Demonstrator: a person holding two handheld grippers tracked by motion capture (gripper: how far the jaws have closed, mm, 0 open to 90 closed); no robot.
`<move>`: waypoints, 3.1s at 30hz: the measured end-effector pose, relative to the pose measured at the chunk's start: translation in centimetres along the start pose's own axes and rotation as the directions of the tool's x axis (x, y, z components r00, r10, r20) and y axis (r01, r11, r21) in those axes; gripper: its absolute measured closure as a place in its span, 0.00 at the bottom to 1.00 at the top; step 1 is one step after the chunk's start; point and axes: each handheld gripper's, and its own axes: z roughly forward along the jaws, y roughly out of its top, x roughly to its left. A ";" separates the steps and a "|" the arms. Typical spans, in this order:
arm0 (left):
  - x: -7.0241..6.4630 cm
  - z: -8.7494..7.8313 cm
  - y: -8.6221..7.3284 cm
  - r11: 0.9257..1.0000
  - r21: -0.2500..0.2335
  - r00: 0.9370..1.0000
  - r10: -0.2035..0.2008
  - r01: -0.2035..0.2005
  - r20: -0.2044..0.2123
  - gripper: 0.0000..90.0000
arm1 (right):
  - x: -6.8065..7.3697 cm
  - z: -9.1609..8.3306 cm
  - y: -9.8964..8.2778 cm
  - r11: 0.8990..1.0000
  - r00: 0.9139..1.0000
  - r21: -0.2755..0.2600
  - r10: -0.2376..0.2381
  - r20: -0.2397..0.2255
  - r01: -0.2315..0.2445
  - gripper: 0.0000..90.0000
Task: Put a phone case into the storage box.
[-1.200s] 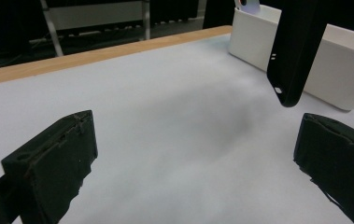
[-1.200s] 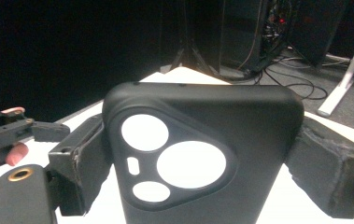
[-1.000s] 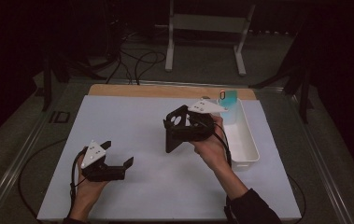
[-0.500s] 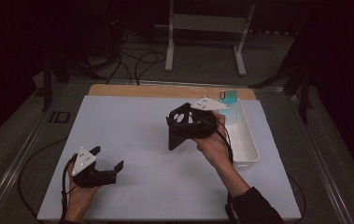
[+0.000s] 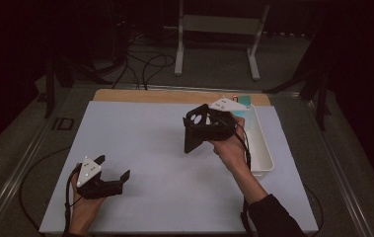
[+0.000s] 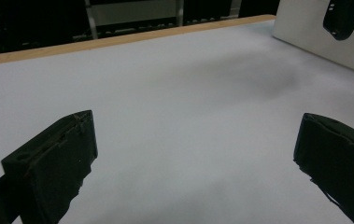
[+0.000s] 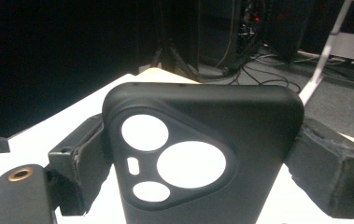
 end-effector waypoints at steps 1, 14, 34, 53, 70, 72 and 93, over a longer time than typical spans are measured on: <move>0.0 0.0 0.0 1.000 0.000 1.000 0.000 0.000 0.000 0.00 | 0.0 0.0 0.0 1.000 1.000 0.000 0.000 0.000 0.000 0.15; -0.1 0.1 -0.1 1.000 0.001 1.000 0.008 -0.008 -0.006 0.01 | -1.9 0.2 0.3 1.000 0.999 0.002 0.009 0.052 -0.009 0.15; -0.1 0.0 -0.2 1.000 -0.007 1.000 0.002 -0.002 -0.017 0.00 | -3.5 0.2 0.7 1.000 0.995 -0.010 0.010 0.096 -0.009 0.15; -0.1 0.0 -0.2 1.000 -0.004 1.000 0.004 -0.004 -0.024 0.01 | -6.0 -0.1 1.3 0.999 0.985 -0.024 0.033 0.166 -0.030 0.15; -0.1 0.0 -0.2 1.000 -0.002 1.000 0.006 -0.006 -0.024 0.01 | -8.7 -0.9 1.9 0.997 0.967 -0.045 0.067 0.245 -0.058 0.15; -0.1 0.0 -0.2 1.000 -0.003 1.000 0.005 -0.005 -0.024 0.01 | -8.9 -1.0 2.1 0.997 0.965 -0.050 0.068 0.255 -0.057 0.15; -0.1 0.0 -0.2 1.000 -0.001 1.000 0.005 -0.005 -0.024 0.01 | -10.8 -1.7 2.7 0.995 0.947 -0.069 0.092 0.309 -0.074 0.15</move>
